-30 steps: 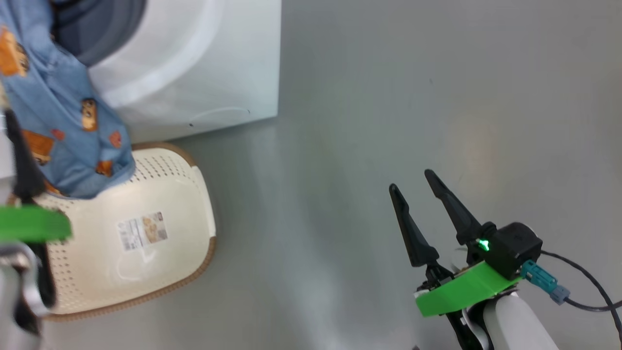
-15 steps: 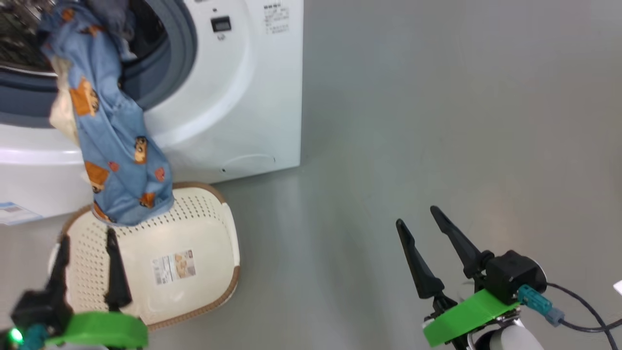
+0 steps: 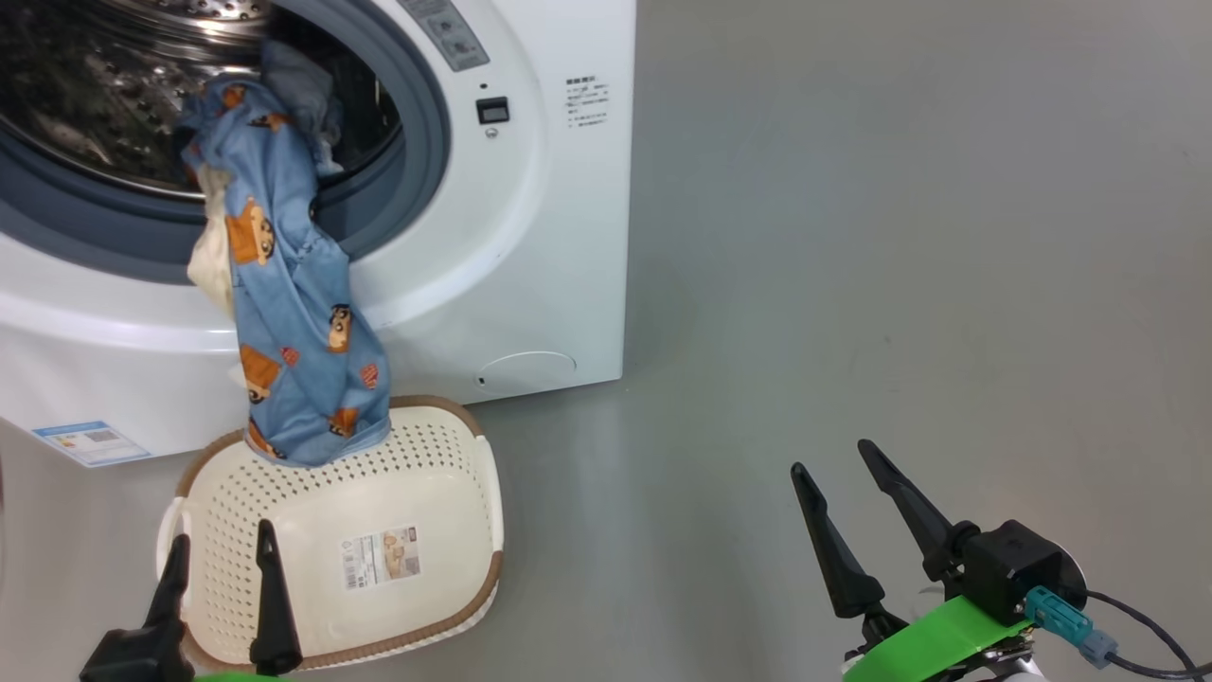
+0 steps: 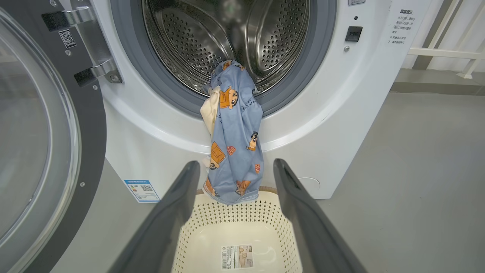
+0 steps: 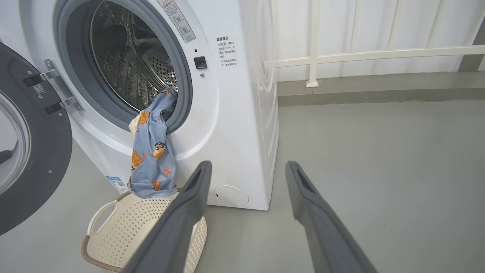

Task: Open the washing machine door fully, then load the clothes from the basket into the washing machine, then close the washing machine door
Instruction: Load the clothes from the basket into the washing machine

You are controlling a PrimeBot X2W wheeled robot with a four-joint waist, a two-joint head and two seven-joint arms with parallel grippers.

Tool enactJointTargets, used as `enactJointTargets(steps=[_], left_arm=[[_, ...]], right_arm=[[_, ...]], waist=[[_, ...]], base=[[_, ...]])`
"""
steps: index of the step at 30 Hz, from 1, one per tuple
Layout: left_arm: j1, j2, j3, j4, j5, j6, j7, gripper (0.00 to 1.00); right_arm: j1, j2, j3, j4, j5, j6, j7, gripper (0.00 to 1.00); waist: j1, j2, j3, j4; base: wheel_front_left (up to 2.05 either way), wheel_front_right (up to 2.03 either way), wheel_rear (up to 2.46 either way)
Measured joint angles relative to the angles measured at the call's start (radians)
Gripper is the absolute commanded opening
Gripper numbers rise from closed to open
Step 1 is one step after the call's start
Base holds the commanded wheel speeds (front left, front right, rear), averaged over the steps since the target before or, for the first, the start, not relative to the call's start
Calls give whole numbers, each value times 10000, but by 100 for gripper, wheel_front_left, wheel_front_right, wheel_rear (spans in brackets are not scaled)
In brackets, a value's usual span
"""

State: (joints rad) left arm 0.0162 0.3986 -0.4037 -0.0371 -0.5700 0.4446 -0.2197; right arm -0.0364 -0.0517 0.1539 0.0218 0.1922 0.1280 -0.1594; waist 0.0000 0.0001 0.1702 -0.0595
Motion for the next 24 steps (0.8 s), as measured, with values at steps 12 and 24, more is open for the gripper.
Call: enactJointTargets(steps=[12, 24], left_arm=[[4, -94, -63, -35, 0, 98, 42, 100], [-73, -203, -25, 107, -190, -25, 38, 100]], right_arm=[[5, 0, -6, -192, -54, 0, 98, 100], [-3, 0, 8, -372, -54, 0, 173, 100]], waist=[[0, 0, -28, 154], [0, 0, 382, 132]], base=[[0, 0, 0], [0, 0, 0]])
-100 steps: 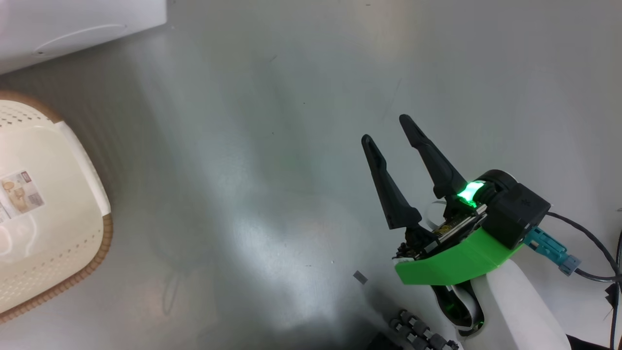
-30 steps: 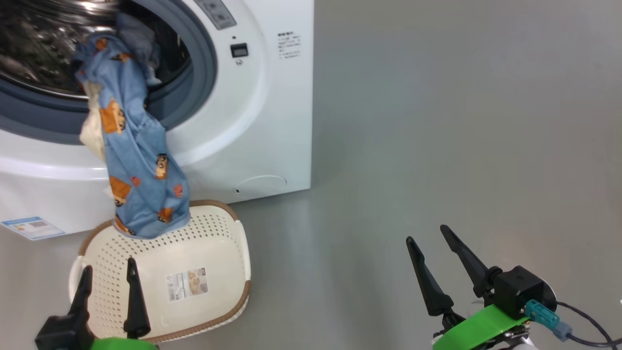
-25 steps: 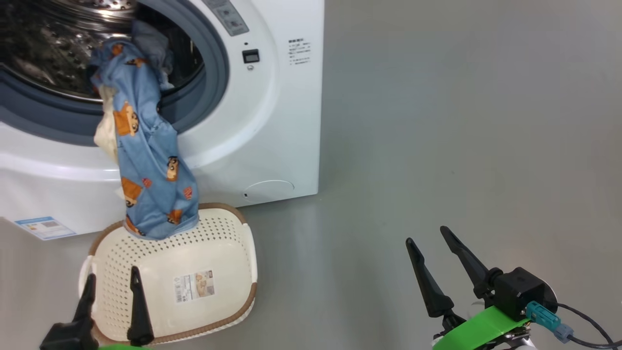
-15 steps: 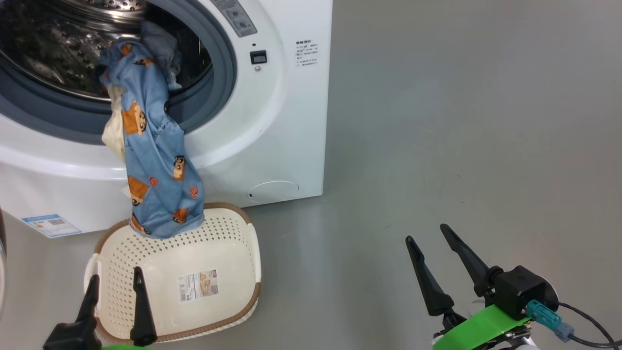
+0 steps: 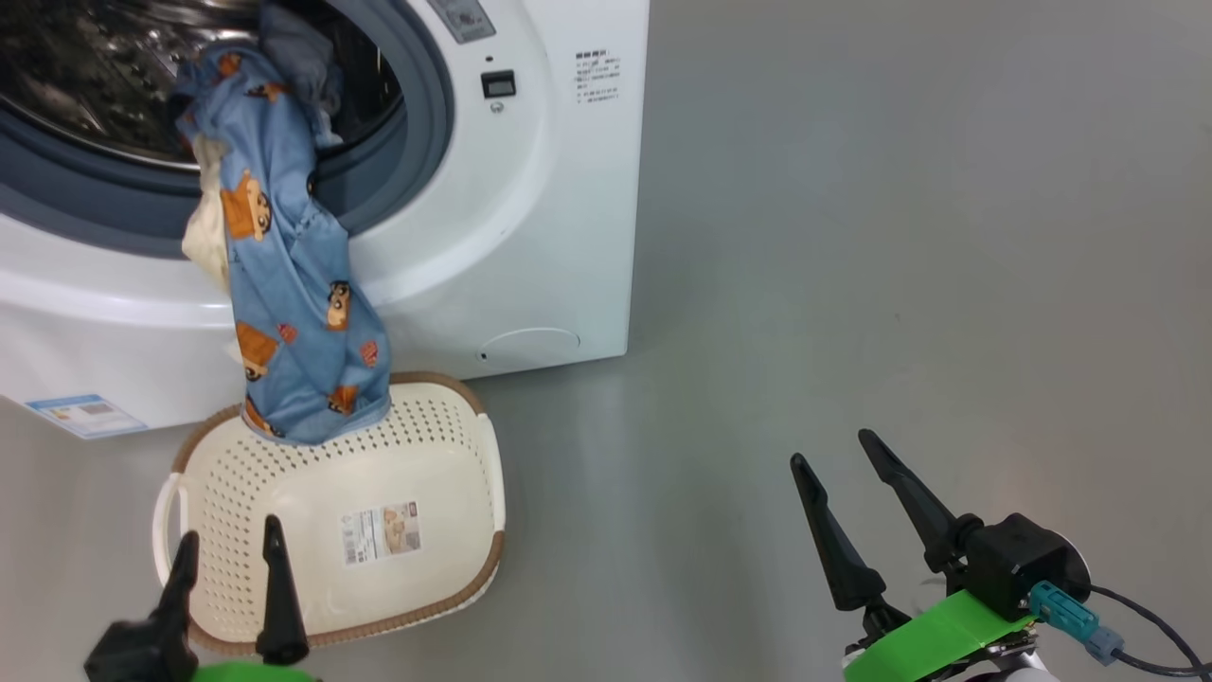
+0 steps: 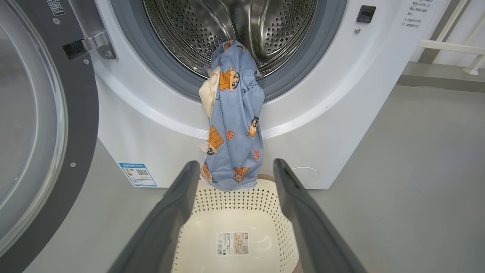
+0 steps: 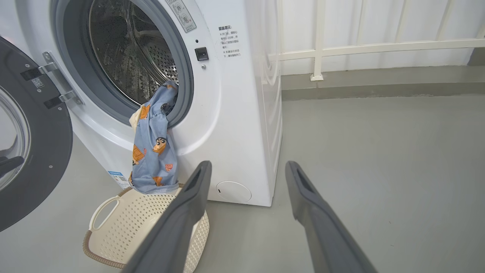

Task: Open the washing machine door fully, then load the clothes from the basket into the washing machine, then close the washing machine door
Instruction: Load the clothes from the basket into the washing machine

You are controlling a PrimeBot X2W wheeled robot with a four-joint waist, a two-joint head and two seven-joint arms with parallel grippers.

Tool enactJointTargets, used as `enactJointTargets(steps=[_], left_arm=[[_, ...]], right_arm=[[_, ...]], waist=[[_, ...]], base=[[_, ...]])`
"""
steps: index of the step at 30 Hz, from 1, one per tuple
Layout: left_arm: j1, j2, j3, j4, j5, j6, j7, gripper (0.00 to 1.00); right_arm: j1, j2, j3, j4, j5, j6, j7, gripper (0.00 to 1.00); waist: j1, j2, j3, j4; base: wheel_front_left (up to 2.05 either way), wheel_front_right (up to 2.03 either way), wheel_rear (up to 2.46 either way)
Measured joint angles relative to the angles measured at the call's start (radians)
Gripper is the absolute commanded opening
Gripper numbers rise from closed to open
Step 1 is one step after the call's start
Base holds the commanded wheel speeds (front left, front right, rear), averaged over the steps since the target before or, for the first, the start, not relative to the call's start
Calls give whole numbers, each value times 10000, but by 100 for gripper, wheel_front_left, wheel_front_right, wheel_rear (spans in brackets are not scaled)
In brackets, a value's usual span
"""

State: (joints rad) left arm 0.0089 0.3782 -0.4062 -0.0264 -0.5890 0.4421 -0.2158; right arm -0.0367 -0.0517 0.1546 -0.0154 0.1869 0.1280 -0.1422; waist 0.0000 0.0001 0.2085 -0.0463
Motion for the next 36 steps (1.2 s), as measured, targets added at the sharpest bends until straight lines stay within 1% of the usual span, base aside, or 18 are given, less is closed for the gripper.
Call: enactJointTargets(steps=[5, 6, 8, 11, 19, 23, 27, 30, 36], left_arm=[[-889, -36, -2, 918, -155, -499, 2, 100], [-889, -36, -2, 918, -155, -499, 2, 100], [-1297, -111, -13, 1358, -234, -738, 4, 100], [-2051, -255, -6, 2142, -376, -1154, 4, 100], [-4548, -470, 96, 4780, -878, -2508, 58, 100], [-5833, -485, 184, 6025, -1012, -3068, 301, 100], [-6926, -460, 251, 7037, -1160, -3507, 585, 100], [-7666, -360, 309, 7622, -1264, -3682, 732, 100], [-8822, 8, 481, 8702, -1310, -3776, 1195, 100]], right_arm=[[-124, 0, 31, -127, -10, 0, -2, 100], [-124, 0, 31, -127, -10, 0, -2, 100], [-269, 0, 65, -186, -12, 0, -2, 100], [-563, -2, 150, -288, -13, 0, -19, 100], [-1405, -8, 334, -299, -8, 0, -330, 100], [-1730, -8, 416, -182, 56, 0, -476, 100], [-1953, -8, 502, -6, 174, 0, -698, 100], [-2116, -8, 568, 123, 370, 0, -819, 100], [-2364, -8, 696, 376, 662, 0, -980, 100]], waist=[[0, 0, 457, -1], [0, 0, 457, -1], [0, -1, 662, -13], [0, 0, 1019, -46], [0, 0, 2113, -289], [0, 0, 2634, -505], [0, 0, 3071, -805], [0, 0, 3339, -1071], [0, 0, 3758, -1604]], base=[[0, 0, 0], [0, 0, 0], [0, 0, 0], [0, 0, 0], [0, 0, 0], [0, 0, 0], [0, 0, 0], [0, 0, 0], [0, 0, 0]])
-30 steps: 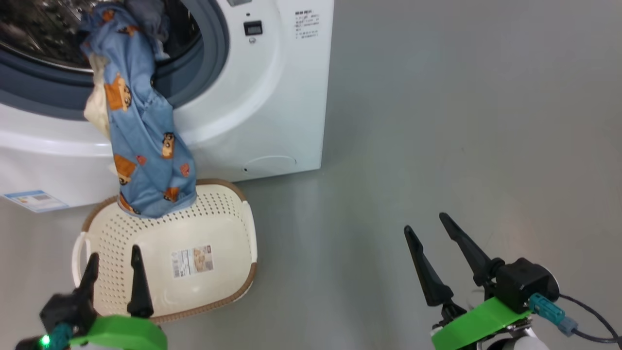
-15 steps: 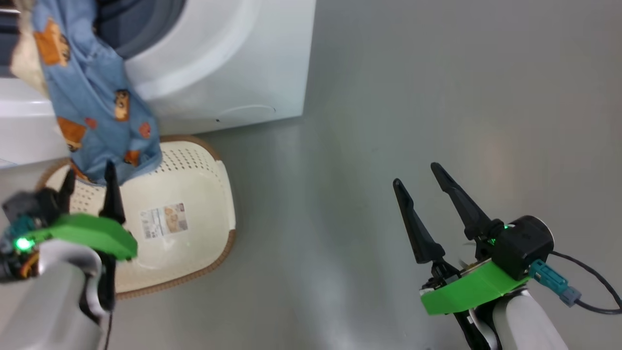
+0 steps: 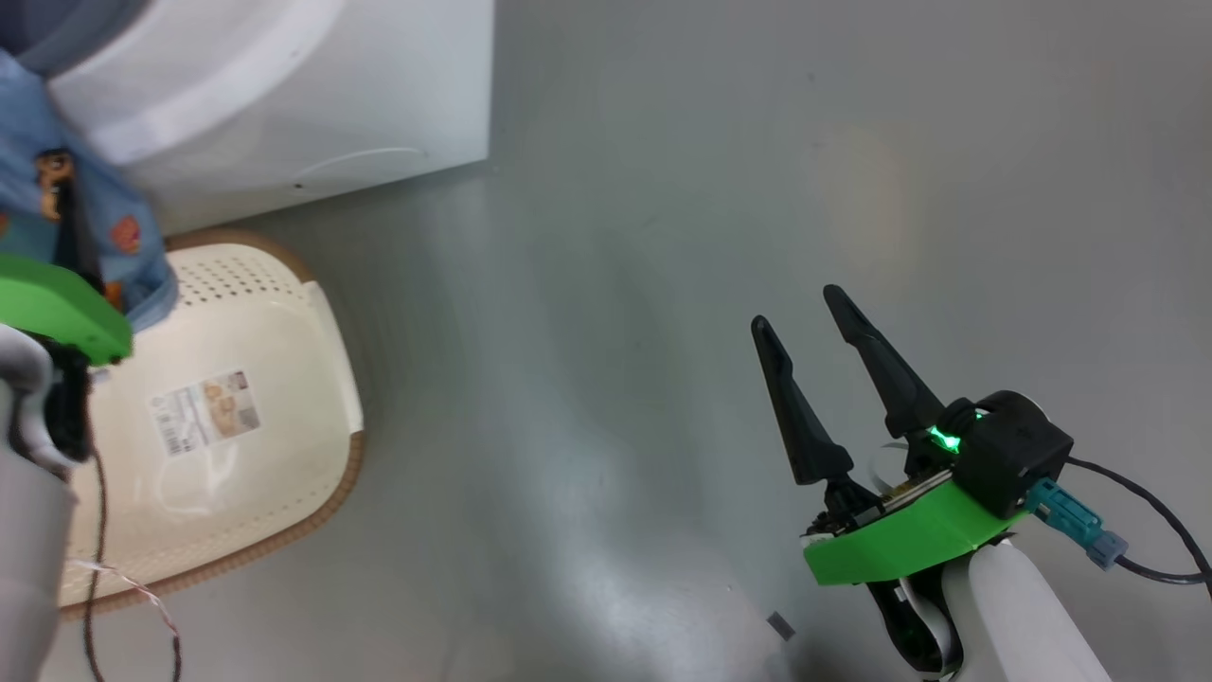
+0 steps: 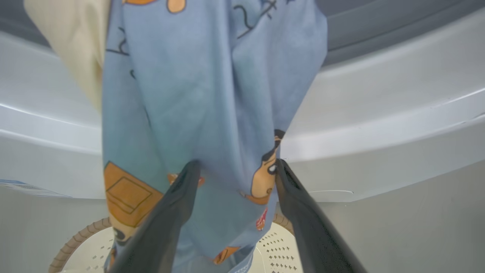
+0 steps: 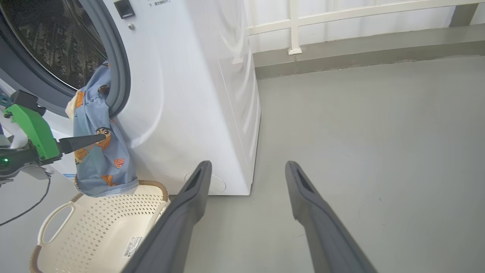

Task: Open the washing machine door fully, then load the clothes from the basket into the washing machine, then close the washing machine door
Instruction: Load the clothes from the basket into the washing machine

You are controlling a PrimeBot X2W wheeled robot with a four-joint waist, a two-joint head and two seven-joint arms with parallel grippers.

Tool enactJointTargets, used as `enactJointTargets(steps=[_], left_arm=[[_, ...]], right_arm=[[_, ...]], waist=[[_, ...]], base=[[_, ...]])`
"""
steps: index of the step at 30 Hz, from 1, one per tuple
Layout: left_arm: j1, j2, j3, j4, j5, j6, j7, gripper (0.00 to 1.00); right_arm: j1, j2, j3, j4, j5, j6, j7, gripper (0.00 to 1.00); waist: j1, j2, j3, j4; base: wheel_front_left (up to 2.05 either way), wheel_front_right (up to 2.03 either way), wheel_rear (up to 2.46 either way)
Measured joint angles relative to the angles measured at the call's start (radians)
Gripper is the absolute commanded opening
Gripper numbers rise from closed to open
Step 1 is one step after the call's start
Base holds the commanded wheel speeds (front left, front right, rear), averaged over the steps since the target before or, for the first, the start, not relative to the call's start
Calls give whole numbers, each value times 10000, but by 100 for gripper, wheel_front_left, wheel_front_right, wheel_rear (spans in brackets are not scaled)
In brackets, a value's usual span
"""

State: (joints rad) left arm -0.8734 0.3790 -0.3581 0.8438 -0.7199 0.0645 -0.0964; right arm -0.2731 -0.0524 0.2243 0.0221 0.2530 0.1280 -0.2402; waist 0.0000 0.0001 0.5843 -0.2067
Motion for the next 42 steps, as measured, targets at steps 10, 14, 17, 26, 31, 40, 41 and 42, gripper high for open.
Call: enactJointTargets(steps=[10, 14, 17, 26, 31, 40, 41, 42], left_arm=[[-828, 307, 13, 1413, 23, 117, 395, 33], [-1061, 345, -19, 1745, 56, 150, 437, 0], [-1174, 359, -59, 1921, 56, 140, 437, 0], [-1198, 612, -242, 1960, 21, -692, 882, 0], [-1198, 738, -368, 1588, -56, -966, 1613, 0], [-1155, 1985, -523, -1768, -353, -915, 3887, 0], [-1155, 2115, -489, -2073, -360, -798, 4059, 0], [-1156, 2245, -441, -2334, -376, -696, 4245, 0]], right_arm=[[-164, 2, 217, 245, 426, 0, -96, 100], [-274, 2, 240, 219, 512, 0, -96, 100], [-353, 2, 240, 194, 523, 0, -98, 100], [-338, 2, 228, 196, 570, 0, -98, 100], [-296, 2, 211, 199, 562, 0, -98, 100], [-89, 0, 167, 217, 472, 0, -98, 100], [-89, 0, 186, 217, 474, 0, -98, 100], [-90, 0, 211, 215, 477, 0, -100, 100]], waist=[[0, 0, 349, -636], [0, -1, 387, -719], [0, 0, 358, -714], [0, 0, 114, -568], [0, 0, -61, -325], [0, -1, -533, 135], [0, -1, -531, 121], [0, 0, -520, 100]], base=[[0, 0, 0], [0, 0, 0], [0, 0, 0], [0, 0, 0], [0, 0, 0], [0, 0, 0], [0, 0, 0], [0, 0, 0]])
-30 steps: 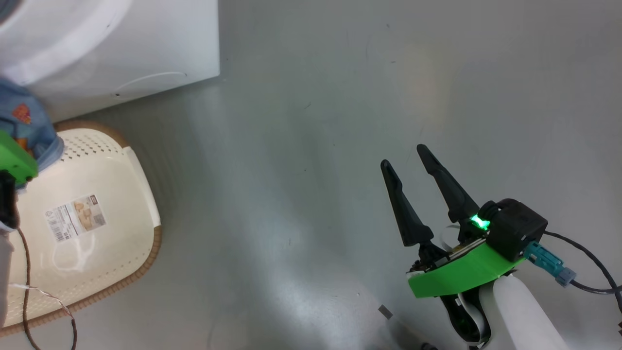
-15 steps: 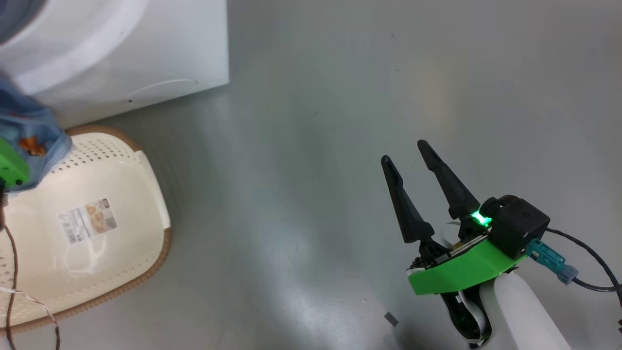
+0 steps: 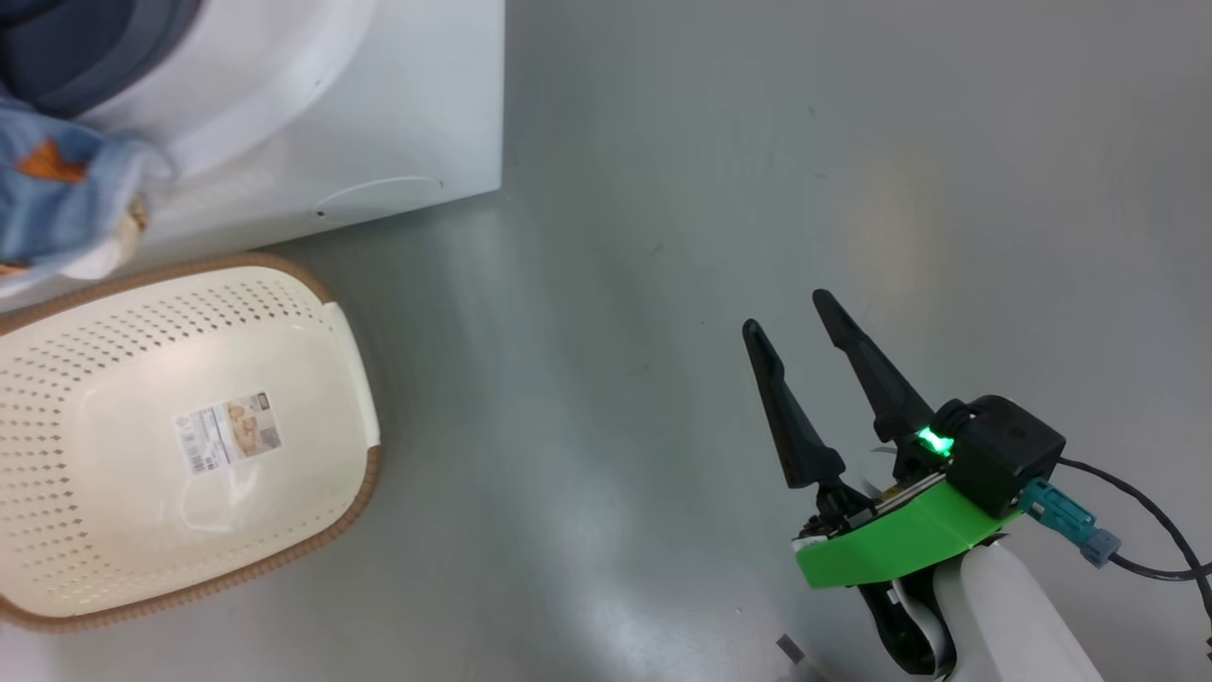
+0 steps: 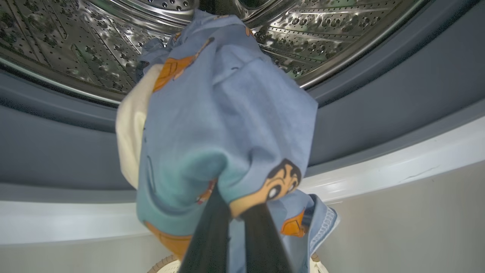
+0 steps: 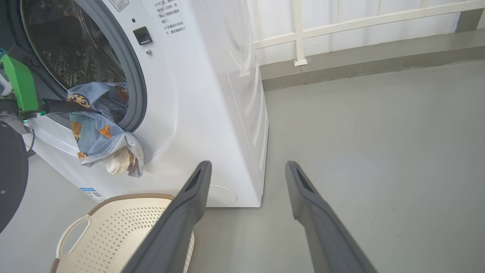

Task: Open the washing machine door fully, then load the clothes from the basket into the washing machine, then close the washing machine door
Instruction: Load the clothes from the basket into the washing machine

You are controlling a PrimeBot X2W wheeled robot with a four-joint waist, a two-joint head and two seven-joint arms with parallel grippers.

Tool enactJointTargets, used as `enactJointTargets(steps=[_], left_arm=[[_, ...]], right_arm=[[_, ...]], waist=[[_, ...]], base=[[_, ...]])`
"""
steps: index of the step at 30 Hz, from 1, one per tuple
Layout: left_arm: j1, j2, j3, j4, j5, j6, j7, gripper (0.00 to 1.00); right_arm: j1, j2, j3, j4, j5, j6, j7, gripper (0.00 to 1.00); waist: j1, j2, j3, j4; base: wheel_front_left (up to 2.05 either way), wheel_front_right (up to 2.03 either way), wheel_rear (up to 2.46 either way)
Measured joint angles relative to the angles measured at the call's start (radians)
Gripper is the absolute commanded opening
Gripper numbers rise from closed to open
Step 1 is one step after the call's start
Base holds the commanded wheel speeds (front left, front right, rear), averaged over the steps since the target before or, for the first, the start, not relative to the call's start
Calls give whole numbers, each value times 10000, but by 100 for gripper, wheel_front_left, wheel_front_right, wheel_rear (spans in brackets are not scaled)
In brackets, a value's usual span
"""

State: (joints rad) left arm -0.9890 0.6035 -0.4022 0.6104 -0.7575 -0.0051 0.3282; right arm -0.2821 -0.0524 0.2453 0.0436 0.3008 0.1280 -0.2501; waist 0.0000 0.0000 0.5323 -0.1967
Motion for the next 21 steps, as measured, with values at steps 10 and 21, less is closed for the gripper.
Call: enactJointTargets(steps=[10, 21], left_arm=[[-521, 688, 439, -1354, 102, 1298, 577, 0], [-2124, 1166, 627, -790, 1154, 1691, -1026, 0]], right_arm=[[-66, 0, 351, -69, 188, 0, -29, 100], [-493, -2, 692, -201, 677, 0, -31, 100]], waist=[[1, 0, 462, -457], [0, 0, 1257, -1246]], base=[[0, 0, 0], [0, 0, 0]])
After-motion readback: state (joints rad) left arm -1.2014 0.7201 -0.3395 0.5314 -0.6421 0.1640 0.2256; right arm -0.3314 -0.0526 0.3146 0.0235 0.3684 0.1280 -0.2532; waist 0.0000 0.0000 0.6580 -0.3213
